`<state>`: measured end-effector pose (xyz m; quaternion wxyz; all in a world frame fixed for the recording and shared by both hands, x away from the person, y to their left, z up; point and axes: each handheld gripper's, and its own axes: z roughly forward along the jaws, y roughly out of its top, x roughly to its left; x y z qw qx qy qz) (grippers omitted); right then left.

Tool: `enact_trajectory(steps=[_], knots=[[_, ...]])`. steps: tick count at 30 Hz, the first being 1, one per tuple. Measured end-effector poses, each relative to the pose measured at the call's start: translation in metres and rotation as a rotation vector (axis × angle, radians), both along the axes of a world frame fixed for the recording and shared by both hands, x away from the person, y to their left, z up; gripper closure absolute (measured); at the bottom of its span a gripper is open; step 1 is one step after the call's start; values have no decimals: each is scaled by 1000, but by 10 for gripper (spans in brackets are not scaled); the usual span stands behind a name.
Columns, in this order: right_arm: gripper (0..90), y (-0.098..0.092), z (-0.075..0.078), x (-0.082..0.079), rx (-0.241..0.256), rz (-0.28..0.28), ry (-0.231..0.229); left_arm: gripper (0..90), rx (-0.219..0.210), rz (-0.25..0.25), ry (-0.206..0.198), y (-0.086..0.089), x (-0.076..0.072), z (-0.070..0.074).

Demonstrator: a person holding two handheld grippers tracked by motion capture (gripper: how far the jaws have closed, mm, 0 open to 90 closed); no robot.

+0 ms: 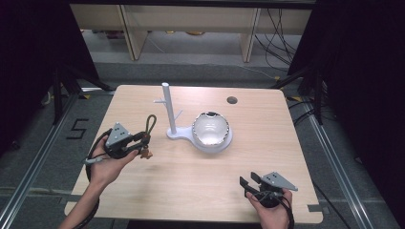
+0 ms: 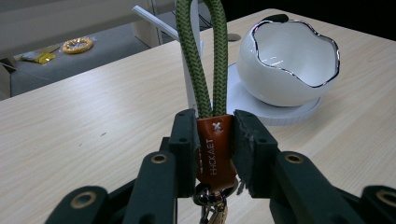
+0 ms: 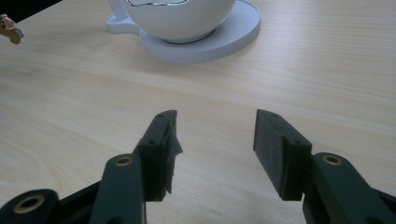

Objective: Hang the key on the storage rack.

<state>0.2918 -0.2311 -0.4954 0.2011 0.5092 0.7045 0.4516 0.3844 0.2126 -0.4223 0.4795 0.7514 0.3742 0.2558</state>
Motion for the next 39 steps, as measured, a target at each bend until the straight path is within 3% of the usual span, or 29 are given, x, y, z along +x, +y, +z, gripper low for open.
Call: enact_trajectory(steps=[10,11,13,20,22,31,33,39], knots=[[501,0,0,0,-1,0,-5,695,-7,0,-11,-2,5,8],[501,2,2,-3,21,-30,41,695,-10,0,-10,-2,5,8],[501,2,-1,-1,20,-14,-2,696,-13,-2,-14,-3,6,9],[501,2,-1,-1,29,-18,4,696,-17,-2,-21,-3,8,14],[501,-1,0,1,-13,-5,-24,696,-14,0,-24,-3,8,16],[502,-1,0,1,-12,-4,-24,696,-21,-1,-34,-5,12,22],[501,2,0,-1,29,-20,4,695,-21,-2,-33,-5,13,23],[501,2,0,0,29,-20,3,696,-32,-8,-38,-6,16,26]])
